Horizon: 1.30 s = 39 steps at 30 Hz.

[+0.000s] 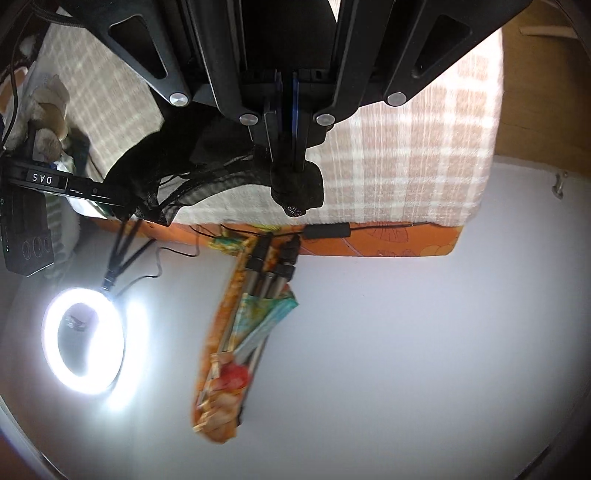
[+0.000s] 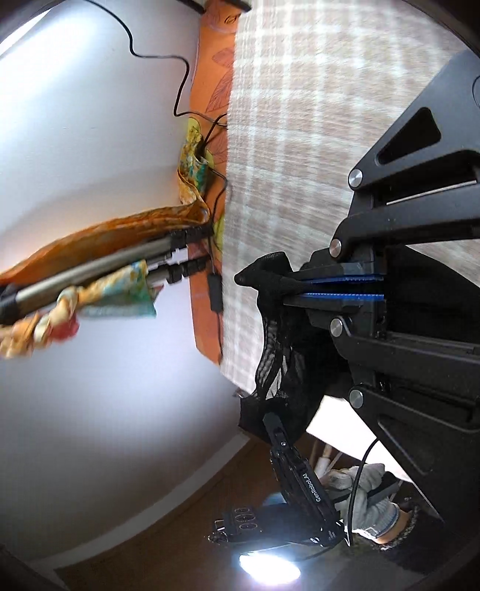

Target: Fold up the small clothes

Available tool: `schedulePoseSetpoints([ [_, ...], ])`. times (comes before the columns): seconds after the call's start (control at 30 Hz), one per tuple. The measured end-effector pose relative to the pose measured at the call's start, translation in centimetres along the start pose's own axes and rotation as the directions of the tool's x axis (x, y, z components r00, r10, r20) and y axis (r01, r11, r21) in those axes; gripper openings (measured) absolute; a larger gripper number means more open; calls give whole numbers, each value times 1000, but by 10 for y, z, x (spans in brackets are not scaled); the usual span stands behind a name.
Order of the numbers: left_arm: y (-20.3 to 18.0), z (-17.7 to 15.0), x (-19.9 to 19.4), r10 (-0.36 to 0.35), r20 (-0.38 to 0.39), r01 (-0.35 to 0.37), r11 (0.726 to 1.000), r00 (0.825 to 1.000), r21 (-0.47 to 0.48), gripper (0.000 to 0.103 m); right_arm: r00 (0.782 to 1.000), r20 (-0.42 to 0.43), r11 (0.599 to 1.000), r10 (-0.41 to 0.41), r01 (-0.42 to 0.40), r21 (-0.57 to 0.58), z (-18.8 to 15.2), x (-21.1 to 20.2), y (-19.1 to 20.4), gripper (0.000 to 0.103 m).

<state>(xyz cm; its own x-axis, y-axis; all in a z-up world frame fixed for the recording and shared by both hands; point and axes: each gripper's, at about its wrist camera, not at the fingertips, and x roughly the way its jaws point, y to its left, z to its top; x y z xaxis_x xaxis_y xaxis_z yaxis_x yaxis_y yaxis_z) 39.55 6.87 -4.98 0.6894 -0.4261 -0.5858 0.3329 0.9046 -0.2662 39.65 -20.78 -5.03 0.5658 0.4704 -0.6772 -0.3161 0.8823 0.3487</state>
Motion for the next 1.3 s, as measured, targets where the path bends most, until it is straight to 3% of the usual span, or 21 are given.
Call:
schedulePoseSetpoints([
  [0.23, -30, -53, -51, 1, 4, -1, 999, 1000, 37, 0, 1000, -11, 999, 9, -10, -39, -61, -48, 36, 5],
  [0.67, -37, -152, -91, 38, -32, -36, 997, 999, 68, 1, 997, -71, 984, -41, 28, -178, -159, -61, 69, 5],
  [0.73, -36, -169, -95, 46, -54, -42, 996, 997, 82, 6, 995, -79, 972, -63, 43, -230, -172, -65, 74, 5],
  [0.8, -35, -184, -103, 50, -64, -44, 995, 997, 89, 18, 993, -94, 965, -65, 39, -261, -182, -68, 77, 5],
  [0.93, -33, -207, -127, 54, -76, -46, 994, 996, 100, 25, 987, -118, 944, -107, 63, -325, -201, -81, 77, 5],
  [1.03, -34, -213, -147, 65, -58, -58, 993, 996, 107, 31, 988, -114, 950, -101, 62, -305, -204, -95, 74, 6],
  [1.07, -35, -212, -152, 69, -51, -63, 992, 996, 111, 33, 990, -110, 955, -85, 49, -292, -203, -100, 74, 8],
  [1.13, -42, -208, -157, 73, -37, -68, 989, 997, 130, 36, 995, -83, 957, -60, 33, -289, -200, -107, 81, 30],
  [1.17, -46, -206, -157, 69, -33, -64, 988, 997, 139, 39, 996, -72, 955, -55, 31, -294, -199, -108, 84, 53],
  [1.2, -52, -203, -155, 57, -36, -51, 987, 998, 150, 43, 997, -60, 954, -44, 24, -300, -199, -109, 88, 64],
  [1.3, -59, -200, -143, 60, -69, -52, 992, 996, 114, 52, 997, -70, 957, -42, 20, -290, -201, -103, 94, 64],
])
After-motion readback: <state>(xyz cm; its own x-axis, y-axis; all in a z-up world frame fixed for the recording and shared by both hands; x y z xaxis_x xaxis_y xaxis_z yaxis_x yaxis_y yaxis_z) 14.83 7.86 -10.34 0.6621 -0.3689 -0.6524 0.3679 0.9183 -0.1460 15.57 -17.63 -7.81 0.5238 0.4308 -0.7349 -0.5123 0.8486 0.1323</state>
